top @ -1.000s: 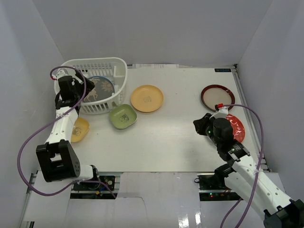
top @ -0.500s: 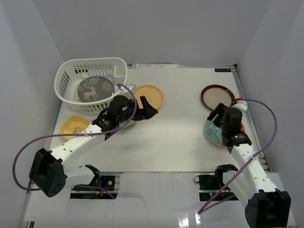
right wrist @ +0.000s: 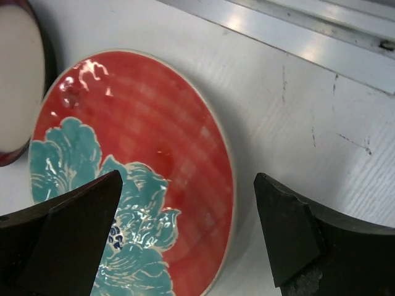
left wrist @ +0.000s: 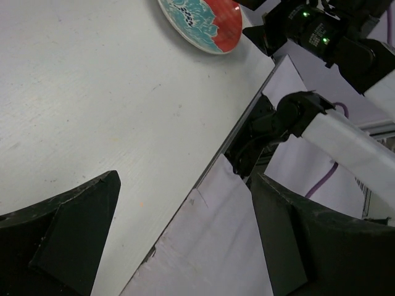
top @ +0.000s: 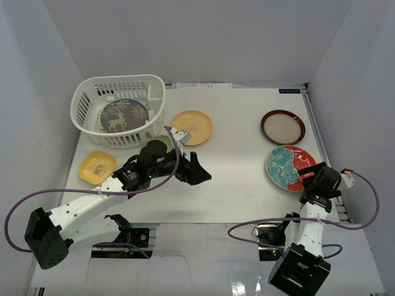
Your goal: Place the plates into the plastic bin on the countertop
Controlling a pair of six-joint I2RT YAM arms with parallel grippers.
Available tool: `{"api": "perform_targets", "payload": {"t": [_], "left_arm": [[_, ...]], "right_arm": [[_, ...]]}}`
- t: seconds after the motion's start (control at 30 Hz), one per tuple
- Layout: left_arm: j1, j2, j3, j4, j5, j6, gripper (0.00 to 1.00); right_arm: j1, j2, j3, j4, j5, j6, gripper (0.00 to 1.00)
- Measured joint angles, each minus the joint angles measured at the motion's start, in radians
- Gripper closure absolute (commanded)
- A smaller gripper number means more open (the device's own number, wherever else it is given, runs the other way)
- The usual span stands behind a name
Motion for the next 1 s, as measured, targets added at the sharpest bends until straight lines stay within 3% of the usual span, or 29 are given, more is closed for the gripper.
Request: {"api": "perform_targets", "payload": {"t": [0.2, 0.3, 0.33, 0.43, 0.47, 0.6, 0.73, 0.83, 1.0], "left_arm": [[0.000, -0.152, 0.000, -0.119, 0.039, 0.111, 0.02], [0.000, -0.205, 0.000, -0.152, 0.035, 0.147, 0.02], [0.000, -0.215, 0.000, -0.160, 0.034, 0.153, 0.02], [0.000, -0.236, -0.006, -0.176, 0.024, 0.167, 0.02], [0.000, -0.240, -0.007, -0.182, 0.017, 0.171, 0.02], [0.000, -0.241, -0.008, -0.208, -0.021, 0.178, 0.02], [0.000, -0.226, -0.008, -0.221, -0.036, 0.178, 0.02], [0.004, -0.206, -0.008, -0.225, -0.036, 0.178, 0.02], [0.024, -0.174, -0.008, -0.226, -0.034, 0.162, 0.02]], "right_arm": [[-0.077, 0.083, -0.029, 0.032, -0.111, 0.049, 0.07], [-0.087, 0.148, -0.030, 0.115, -0.188, 0.072, 0.00], [-0.087, 0.163, -0.030, 0.142, -0.203, 0.079, 0.06], [-0.097, 0.186, -0.075, 0.248, -0.243, 0.117, 0.39], [-0.097, 0.187, -0.098, 0.276, -0.253, 0.132, 0.46], [-0.097, 0.150, -0.166, 0.329, -0.315, 0.203, 0.59], [-0.097, 0.063, -0.196, 0.274, -0.343, 0.220, 0.82], [-0.097, -0.039, -0.203, 0.218, -0.379, 0.242, 0.92], [-0.096, -0.204, -0.202, 0.093, -0.443, 0.221, 0.92]]}}
